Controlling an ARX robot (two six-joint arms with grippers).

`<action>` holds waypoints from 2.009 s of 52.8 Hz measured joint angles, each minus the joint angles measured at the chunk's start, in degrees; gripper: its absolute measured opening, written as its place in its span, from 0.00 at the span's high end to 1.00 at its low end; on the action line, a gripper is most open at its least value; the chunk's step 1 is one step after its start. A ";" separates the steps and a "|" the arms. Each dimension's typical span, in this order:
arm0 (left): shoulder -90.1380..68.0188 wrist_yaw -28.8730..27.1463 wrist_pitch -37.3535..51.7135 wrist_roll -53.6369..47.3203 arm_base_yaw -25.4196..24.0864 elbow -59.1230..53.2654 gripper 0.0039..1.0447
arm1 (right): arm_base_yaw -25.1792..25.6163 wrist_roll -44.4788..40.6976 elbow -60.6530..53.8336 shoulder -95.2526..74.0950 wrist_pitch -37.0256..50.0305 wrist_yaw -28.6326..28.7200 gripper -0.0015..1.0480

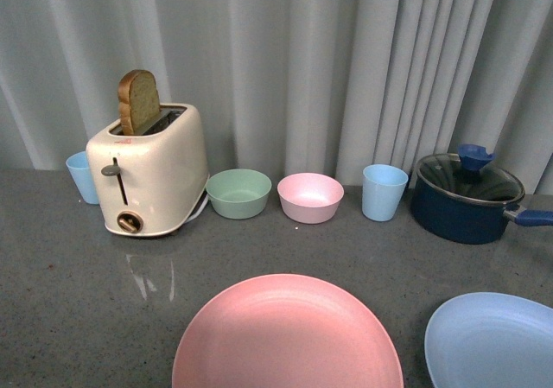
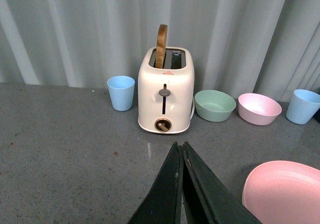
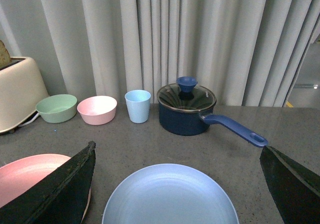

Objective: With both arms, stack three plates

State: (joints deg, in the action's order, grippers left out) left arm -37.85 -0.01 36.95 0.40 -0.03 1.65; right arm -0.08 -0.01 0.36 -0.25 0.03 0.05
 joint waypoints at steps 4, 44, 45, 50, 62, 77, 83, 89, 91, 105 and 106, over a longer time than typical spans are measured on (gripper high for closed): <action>2.71 0.00 -2.51 0.00 0.00 -0.02 0.97 | 0.00 0.00 0.00 0.00 0.00 0.00 0.07; 22.95 0.00 -21.84 0.00 0.02 -0.04 0.97 | 0.00 0.00 0.00 0.00 0.00 0.00 0.07; 23.15 0.00 -22.03 0.00 0.02 -0.04 0.97 | 0.00 0.00 0.00 0.00 0.00 0.00 0.07; 24.85 0.02 -23.71 0.00 0.02 -0.07 0.97 | 0.00 0.00 0.00 0.00 0.00 0.02 0.07; 31.89 0.00 -32.20 -0.02 0.02 -0.04 0.97 | 0.00 0.00 0.00 0.00 0.00 0.00 0.07; 37.62 0.00 -36.92 0.00 0.04 -0.04 0.91 | 0.00 0.00 0.00 0.00 0.00 0.00 0.07; 37.62 0.00 -36.92 0.00 0.04 -0.04 0.72 | 0.00 0.00 0.00 0.00 0.00 0.00 0.07; 37.62 0.00 -36.92 0.00 0.04 -0.04 0.53 | 0.00 0.00 0.00 0.00 0.00 0.00 0.07; 37.64 0.00 -36.92 0.00 0.04 -0.04 0.46 | 0.00 0.00 0.00 0.00 0.00 0.00 0.07; 37.64 0.00 -36.92 -0.09 0.04 -0.04 0.05 | 0.00 0.00 0.00 0.00 0.00 0.02 0.07; 37.64 0.00 -36.92 -0.07 0.04 -0.04 0.07 | 0.00 0.00 0.00 0.00 0.00 0.00 0.07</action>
State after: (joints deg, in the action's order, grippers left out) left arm -0.21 -0.01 0.03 0.34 0.01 1.61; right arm -0.08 -0.01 0.36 -0.25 0.03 0.05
